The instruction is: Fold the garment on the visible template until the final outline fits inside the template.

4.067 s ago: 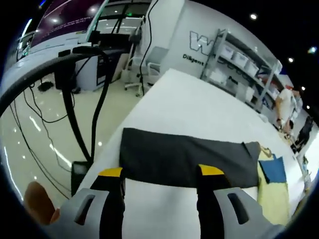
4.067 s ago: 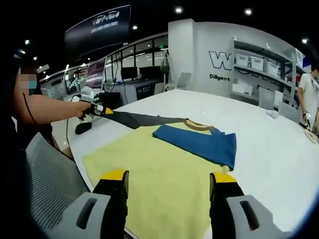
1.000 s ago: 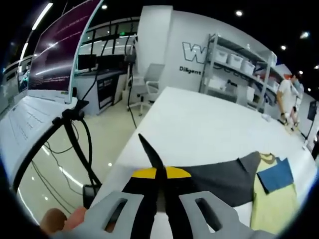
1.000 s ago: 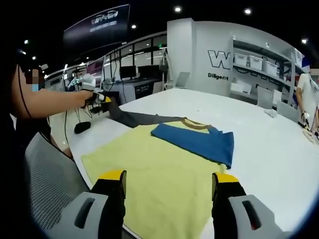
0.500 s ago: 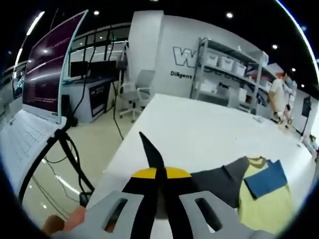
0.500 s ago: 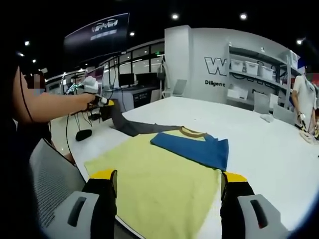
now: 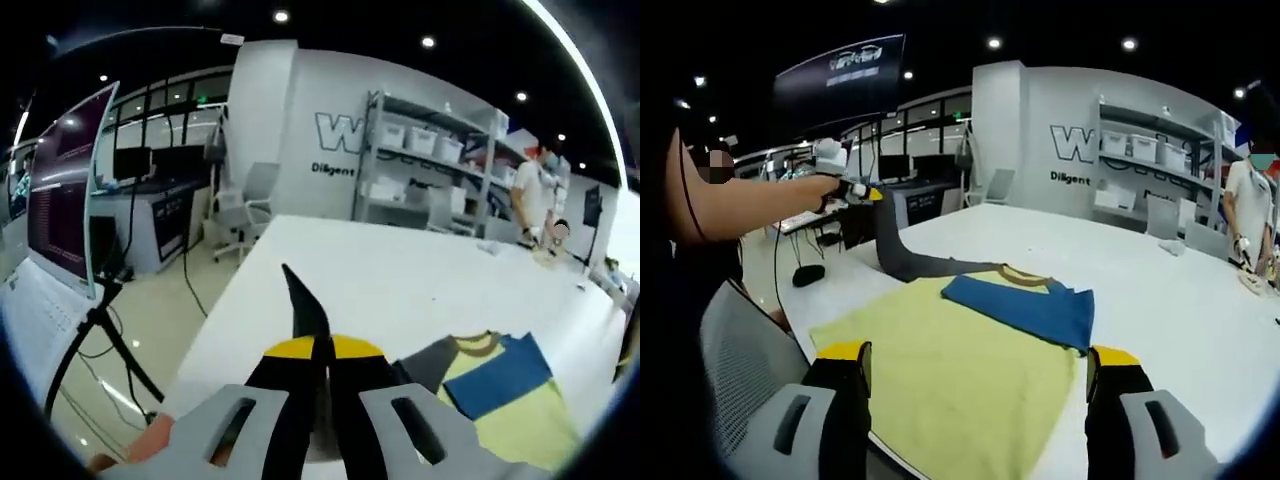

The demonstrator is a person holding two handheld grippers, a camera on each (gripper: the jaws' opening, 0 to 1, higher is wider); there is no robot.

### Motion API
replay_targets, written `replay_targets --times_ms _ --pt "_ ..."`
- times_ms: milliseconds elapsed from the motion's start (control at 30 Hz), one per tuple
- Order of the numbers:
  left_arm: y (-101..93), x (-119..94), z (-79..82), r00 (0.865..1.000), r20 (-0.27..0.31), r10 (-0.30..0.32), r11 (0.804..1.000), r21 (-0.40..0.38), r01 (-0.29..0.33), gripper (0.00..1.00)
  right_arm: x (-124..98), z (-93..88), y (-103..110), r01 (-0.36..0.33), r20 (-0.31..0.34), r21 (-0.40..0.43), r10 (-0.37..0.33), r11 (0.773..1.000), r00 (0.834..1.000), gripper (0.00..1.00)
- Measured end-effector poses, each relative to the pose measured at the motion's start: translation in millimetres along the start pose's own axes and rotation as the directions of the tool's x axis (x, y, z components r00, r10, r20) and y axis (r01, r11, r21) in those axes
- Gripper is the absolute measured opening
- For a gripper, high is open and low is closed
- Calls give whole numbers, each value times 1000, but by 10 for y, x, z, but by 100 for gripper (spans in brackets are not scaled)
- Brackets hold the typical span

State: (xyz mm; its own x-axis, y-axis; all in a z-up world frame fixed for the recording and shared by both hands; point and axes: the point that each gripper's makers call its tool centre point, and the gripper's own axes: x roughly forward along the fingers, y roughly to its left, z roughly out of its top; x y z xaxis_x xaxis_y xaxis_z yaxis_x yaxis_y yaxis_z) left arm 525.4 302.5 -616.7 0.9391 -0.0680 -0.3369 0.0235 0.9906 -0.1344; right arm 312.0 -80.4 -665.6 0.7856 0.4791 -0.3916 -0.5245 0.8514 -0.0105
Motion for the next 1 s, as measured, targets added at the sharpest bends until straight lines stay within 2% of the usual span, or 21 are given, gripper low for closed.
replay_targets --times_ms 300,733,1000 --pt "-559 45 127 995 30 -99 995 36 98 0 10 -56 35 -15 -29 -11 15 1000 999 90" --pt "-1143 138 194 982 43 -185 982 44 183 0 3 -48 19 -14 -21 -4 14 1000 1000 89" --pt "-1542 193 269 969 55 -241 970 52 238 0 0 -41 19 -16 -18 -3 16 1000 1000 88"
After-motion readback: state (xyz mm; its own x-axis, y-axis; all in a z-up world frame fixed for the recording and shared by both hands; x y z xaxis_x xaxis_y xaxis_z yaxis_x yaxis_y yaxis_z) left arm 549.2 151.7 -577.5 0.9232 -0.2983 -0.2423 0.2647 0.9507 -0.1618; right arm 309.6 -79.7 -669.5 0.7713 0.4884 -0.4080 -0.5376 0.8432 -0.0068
